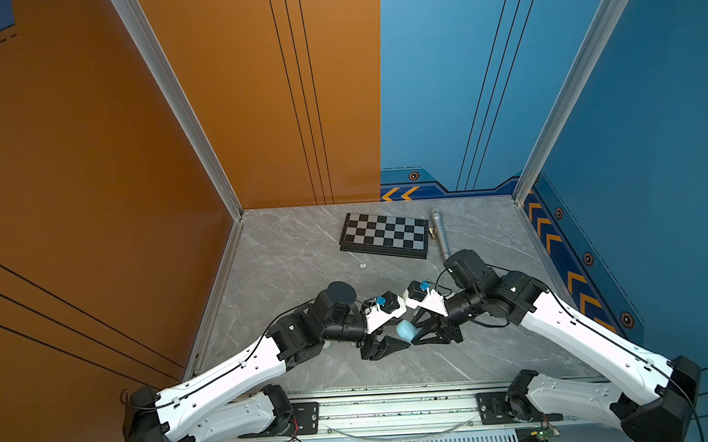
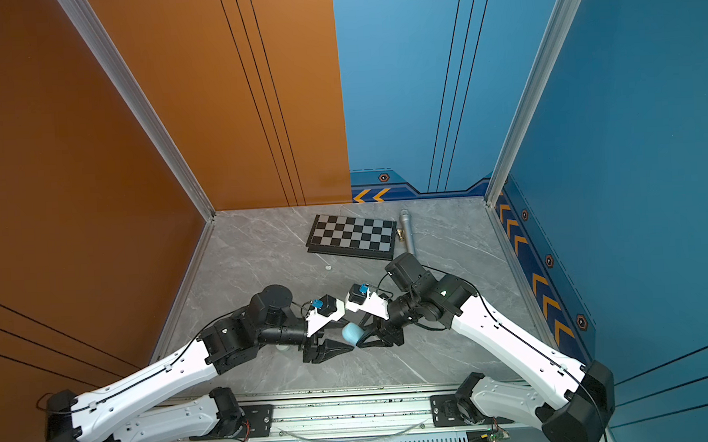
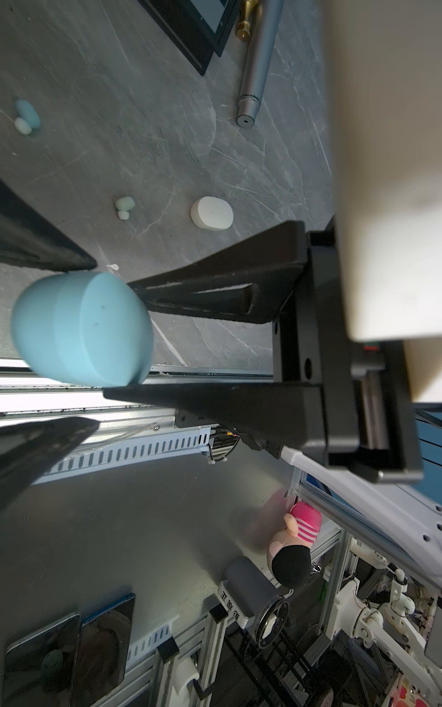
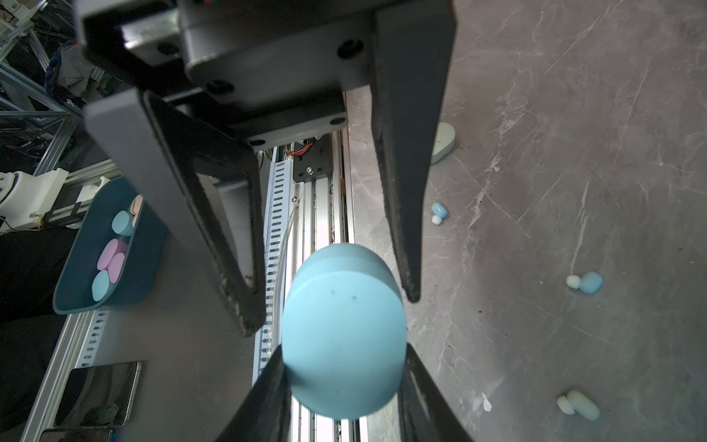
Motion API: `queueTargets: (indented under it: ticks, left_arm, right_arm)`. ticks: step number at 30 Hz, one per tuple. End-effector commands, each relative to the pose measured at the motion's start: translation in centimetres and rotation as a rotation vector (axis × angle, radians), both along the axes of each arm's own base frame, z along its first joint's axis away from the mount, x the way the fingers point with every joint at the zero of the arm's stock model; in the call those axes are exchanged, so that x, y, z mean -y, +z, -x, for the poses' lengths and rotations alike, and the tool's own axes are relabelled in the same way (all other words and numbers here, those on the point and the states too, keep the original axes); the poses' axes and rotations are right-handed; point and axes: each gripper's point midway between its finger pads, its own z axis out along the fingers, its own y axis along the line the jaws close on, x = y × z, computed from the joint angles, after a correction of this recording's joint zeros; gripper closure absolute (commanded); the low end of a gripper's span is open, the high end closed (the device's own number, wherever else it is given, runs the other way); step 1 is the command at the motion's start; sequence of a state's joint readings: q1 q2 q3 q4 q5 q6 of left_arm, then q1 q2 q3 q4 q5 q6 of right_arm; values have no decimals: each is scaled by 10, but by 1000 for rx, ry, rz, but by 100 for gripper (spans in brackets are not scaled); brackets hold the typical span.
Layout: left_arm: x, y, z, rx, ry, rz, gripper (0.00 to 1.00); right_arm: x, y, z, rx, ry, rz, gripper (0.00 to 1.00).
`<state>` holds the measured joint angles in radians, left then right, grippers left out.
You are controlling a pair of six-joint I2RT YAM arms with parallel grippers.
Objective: Insert the wireless bluetooth earbuds into the charging case
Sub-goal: 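Carry the case toward the left gripper while the left gripper approaches it, then grasp the case with the left gripper and pry its lid open with the right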
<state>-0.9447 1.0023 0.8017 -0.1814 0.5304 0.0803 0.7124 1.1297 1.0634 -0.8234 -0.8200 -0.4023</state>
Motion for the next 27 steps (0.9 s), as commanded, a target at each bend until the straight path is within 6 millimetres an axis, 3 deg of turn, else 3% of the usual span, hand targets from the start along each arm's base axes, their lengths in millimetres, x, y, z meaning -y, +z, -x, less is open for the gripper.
queueTargets:
  ticks: [1,6,11,13,16,22,27]
  left_arm:
    - [5,1,6,-9,-38,15,44]
    - [8,2,6,-14,-55,14,58]
    - [11,2,5,-21,-67,13,78]
    - [11,4,4,-20,-65,14,80]
    - [11,5,3,-16,-63,15,100]
    - [11,6,1,-20,-57,23,100]
    - [11,6,3,-37,-63,26,100]
  right_arm:
    - [-4,20,0,14,5,-62,83]
    - [-4,21,0,19,-2,-64,83]
    - [-5,20,-4,14,-21,-61,83]
    - [-6,20,-6,20,-31,-61,82]
    - [-8,20,-14,24,-70,-65,71]
    - [-4,23,-34,38,-161,-92,47]
    - [3,24,-44,38,-210,-97,38]
